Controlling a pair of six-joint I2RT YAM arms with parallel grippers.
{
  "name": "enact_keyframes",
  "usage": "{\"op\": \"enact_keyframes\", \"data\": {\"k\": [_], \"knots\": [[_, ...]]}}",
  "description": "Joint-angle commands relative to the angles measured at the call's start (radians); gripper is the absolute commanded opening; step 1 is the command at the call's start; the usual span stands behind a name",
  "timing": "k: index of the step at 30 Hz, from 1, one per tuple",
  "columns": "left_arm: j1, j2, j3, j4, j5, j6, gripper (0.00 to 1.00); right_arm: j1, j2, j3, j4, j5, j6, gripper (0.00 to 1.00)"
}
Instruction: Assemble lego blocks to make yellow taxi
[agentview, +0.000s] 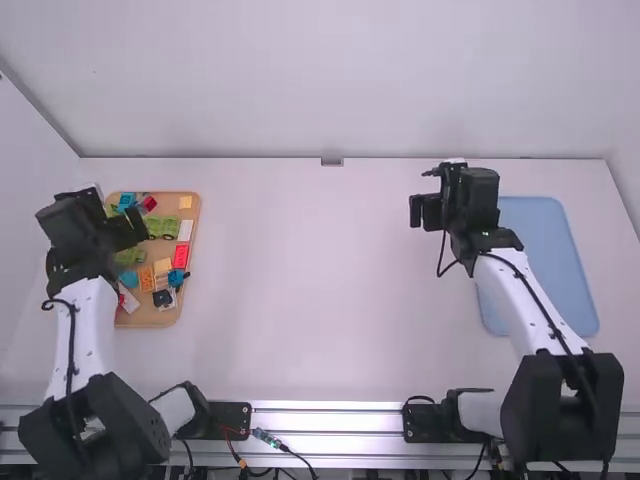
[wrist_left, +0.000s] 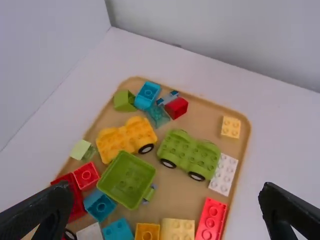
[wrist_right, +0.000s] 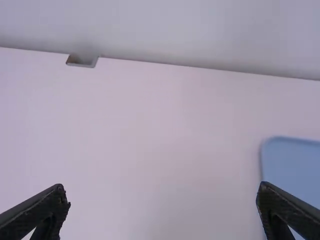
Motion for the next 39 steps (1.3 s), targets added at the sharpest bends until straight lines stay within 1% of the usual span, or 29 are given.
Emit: {"op": "enact_keyframes", "data": {"k": [1,5,6,8,9,11,13,18,19,22,25,29,35,39], "knots": [[0.037,0.077,0.106,-0.043,0.039,0.041,0.99,-0.001,0.028,0.05,0.003,-0.005,0.001,0.99],[0.045,0.219,0.261,-0.149,0.044,0.091,0.99,-0.001,0.032,0.067,0.003,-0.005,0.0,0.99],[0.047,0.279,0.328,-0.19,0.044,0.107,0.99,-0.001,0.031,0.076,-0.002,-0.005,0.0,0.99],[0.044,0.353,0.411,-0.236,0.034,0.15,0.99,-0.001,0.031,0.084,-0.004,-0.005,-0.014,0.99],[0.044,0.367,0.427,-0.244,0.03,0.156,0.99,-0.001,0.031,0.085,-0.006,-0.005,-0.018,0.99],[0.048,0.474,0.547,-0.301,0.002,0.214,0.99,0.0,0.031,0.101,-0.035,-0.005,-0.042,0.99],[0.045,0.55,0.639,-0.349,-0.009,0.268,0.99,0.0,0.031,0.11,-0.055,-0.005,-0.045,0.99],[0.046,0.691,0.824,-0.436,-0.071,0.322,0.99,0.001,0.031,0.111,-0.072,-0.005,-0.049,0.99],[0.046,0.691,0.824,-0.436,-0.071,0.322,0.99,0.001,0.031,0.111,-0.072,-0.005,-0.049,0.99],[0.047,0.758,0.901,-0.466,-0.061,0.43,0.99,-0.001,0.031,0.11,-0.098,-0.001,-0.049,0.99],[0.047,0.802,0.93,-0.468,-0.053,0.52,0.99,0.001,0.031,0.109,-0.105,0.0,-0.048,0.99],[0.061,0.841,0.934,-0.458,-0.063,0.572,0.99,0.018,0.031,0.109,-0.105,-0.001,-0.049,0.98],[0.111,0.922,0.934,-0.462,-0.06,0.619,0.99,0.067,0.031,0.109,-0.097,0.016,-0.061,0.99],[0.148,0.953,0.934,-0.46,-0.039,0.668,0.99,0.101,0.031,0.109,-0.097,0.068,-0.06,0.99]]}}
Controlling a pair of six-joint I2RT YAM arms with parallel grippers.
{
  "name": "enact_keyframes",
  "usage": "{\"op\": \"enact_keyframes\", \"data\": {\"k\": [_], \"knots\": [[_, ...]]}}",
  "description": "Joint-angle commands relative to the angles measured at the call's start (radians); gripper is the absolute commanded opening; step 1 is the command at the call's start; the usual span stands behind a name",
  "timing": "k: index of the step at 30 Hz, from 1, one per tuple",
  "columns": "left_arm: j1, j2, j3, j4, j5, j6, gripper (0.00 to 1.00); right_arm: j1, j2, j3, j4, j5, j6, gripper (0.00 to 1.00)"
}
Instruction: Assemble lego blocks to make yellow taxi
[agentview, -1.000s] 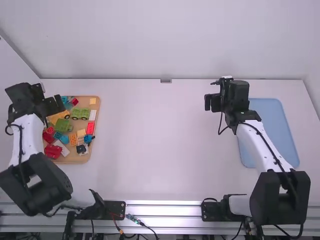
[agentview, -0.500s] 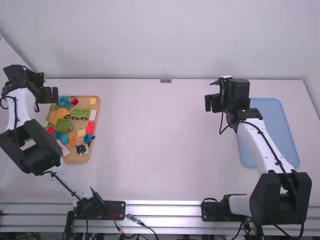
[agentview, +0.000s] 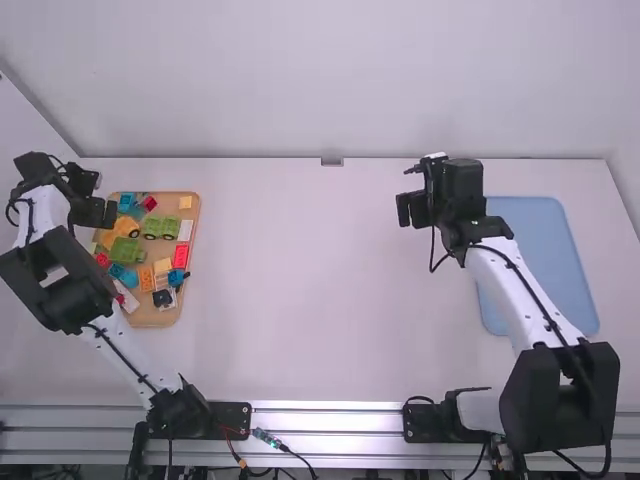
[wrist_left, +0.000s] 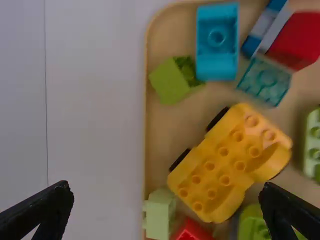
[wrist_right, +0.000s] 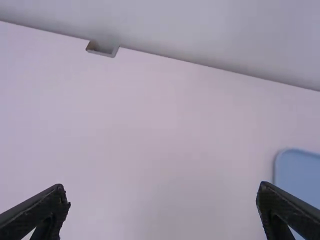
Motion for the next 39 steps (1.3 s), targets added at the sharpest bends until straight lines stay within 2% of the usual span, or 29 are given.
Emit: {"op": "enact_keyframes", "data": {"k": [1,7,22,25,33,39], "knots": [[0.035,0.02,0.016,-0.005,0.025,0.061,0.99,0.022,0.004,0.027,0.002,0.046,-0.003,0.99],[0.078,0.022,0.015,-0.012,0.105,0.153,1.0,0.063,0.004,0.027,-0.006,0.067,-0.002,0.99],[0.058,0.058,-0.048,0.02,0.081,0.363,0.99,0.074,0.004,0.027,-0.037,0.058,-0.002,0.99],[0.049,0.067,-0.066,0.023,0.048,0.369,0.99,0.073,0.004,0.027,-0.036,0.058,-0.001,0.99],[0.047,0.074,-0.077,0.042,0.101,0.377,0.99,0.076,0.004,0.027,-0.036,0.056,0.009,0.99],[0.045,0.089,-0.077,0.02,0.184,0.42,0.99,0.111,0.004,0.027,-0.032,0.059,-0.005,0.99]]}}
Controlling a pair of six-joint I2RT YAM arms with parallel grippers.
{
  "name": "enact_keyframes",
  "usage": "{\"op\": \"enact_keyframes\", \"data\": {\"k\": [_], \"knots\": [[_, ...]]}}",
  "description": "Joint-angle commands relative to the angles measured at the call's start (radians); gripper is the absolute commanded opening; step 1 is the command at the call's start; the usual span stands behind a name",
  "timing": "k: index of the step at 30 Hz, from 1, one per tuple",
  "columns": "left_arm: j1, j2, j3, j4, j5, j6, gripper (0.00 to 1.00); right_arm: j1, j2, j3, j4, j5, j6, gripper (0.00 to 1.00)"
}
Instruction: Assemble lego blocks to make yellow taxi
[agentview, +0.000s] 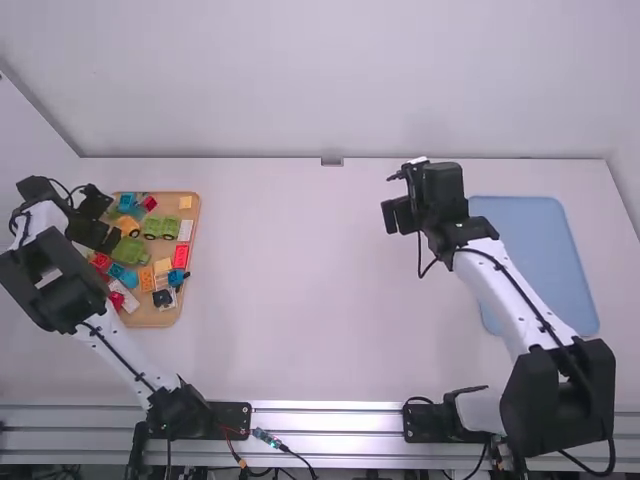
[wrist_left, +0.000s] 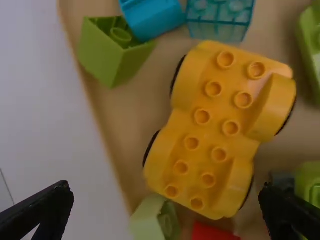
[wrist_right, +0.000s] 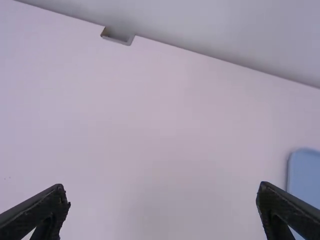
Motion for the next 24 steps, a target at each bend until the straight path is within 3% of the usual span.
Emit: {"op": "enact_keyframes", "data": {"k": [1,24], "knots": [[-0.003,0.032,-0.003,-0.018,0.071,0.035,0.99,0.018,0.004,0.026,0.001,0.002,-0.015,0.99],[0.076,0.04,-0.056,-0.005,0.329,0.133,1.0,0.053,0.004,0.026,0.001,0.002,-0.027,0.99]]}}
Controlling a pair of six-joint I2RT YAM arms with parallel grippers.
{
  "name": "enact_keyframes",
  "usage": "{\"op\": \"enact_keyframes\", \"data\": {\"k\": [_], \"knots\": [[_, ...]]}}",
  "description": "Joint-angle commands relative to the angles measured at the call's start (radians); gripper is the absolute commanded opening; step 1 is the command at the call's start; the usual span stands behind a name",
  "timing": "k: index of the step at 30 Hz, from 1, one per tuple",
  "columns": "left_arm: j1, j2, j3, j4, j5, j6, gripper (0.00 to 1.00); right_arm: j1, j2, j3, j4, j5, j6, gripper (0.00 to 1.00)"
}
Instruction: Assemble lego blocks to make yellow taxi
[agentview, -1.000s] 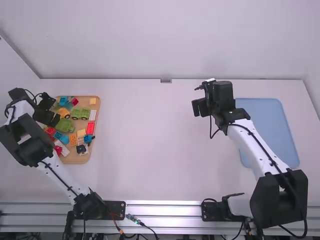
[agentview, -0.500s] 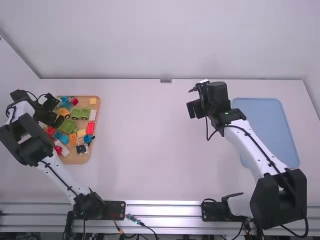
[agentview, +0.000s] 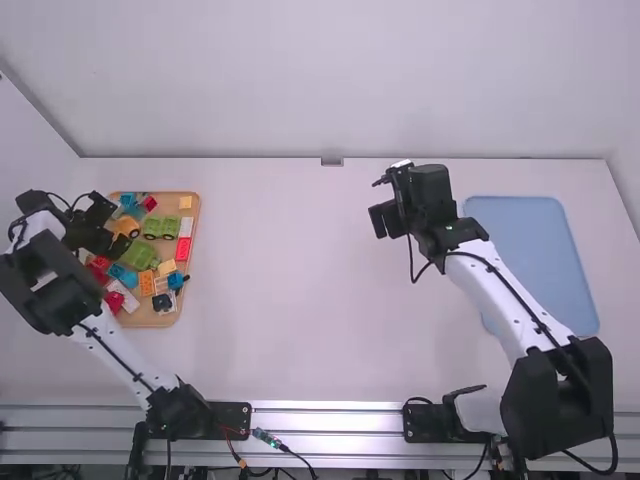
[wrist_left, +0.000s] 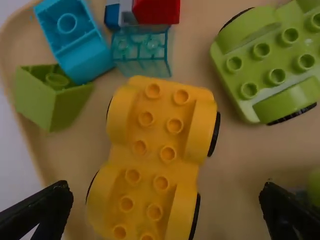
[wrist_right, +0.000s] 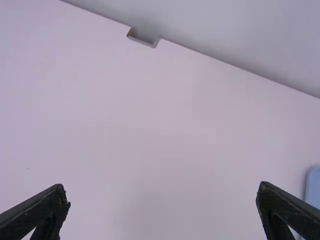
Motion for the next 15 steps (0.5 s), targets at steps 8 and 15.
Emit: {"op": "enact_keyframes", "data": {"k": [8,15], "knots": [[0.053,0.047,-0.001,-0.02,0.114,0.01,1.0,0.001,0.004,0.026,-0.001,0.001,0.0,0.99],[0.026,0.093,0.023,-0.04,0.078,0.013,0.94,0.001,0.004,0.026,-0.001,0.001,0.0,0.99]]}}
